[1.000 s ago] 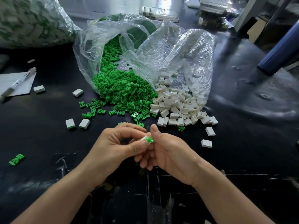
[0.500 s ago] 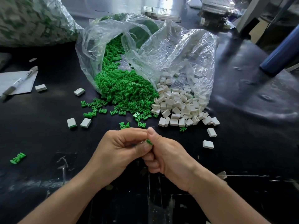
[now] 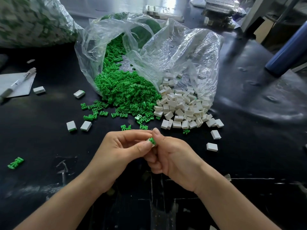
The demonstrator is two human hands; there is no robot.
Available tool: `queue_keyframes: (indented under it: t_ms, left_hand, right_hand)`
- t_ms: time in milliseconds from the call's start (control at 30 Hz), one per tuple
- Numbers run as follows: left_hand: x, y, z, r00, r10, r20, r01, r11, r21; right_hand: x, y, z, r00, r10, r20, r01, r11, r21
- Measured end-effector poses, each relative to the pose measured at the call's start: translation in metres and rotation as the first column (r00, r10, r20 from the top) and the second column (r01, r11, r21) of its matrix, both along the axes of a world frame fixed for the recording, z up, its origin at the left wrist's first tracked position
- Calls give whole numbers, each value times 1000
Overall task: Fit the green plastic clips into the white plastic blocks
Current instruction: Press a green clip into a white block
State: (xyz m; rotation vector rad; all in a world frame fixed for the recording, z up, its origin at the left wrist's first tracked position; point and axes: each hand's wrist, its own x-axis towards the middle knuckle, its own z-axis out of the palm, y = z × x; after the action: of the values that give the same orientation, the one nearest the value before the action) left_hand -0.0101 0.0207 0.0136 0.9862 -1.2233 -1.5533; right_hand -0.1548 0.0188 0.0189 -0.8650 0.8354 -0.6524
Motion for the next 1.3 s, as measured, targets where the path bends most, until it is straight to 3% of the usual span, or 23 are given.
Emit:
queue_keyframes:
  t_ms: [367,833,1100,1200,1300]
  left_hand:
    - [0,0,5,996,-84,-35,84,996,-5]
    - [-5,5,4,995,15,-95,-1,988,154]
    - [1,2,3,996,-37,-75,46,991,123]
    - [4,0,7,999,-24,-37,27,996,89]
    - [8,-4,4,997,82,6,-82,987,139]
  right_hand:
    - [-3,3,0,949,44,-313,-121,966,-230]
    - [4,6,-13,925,-86,-370,-49,938,-343]
    - [1,4,-12,895,-96,-435,-98,910,-403]
    - [-2,3,-7,858,-120,-500,-130,890,-437]
    - [-9,-2,-5,754,-310,-579,-93,822,-561]
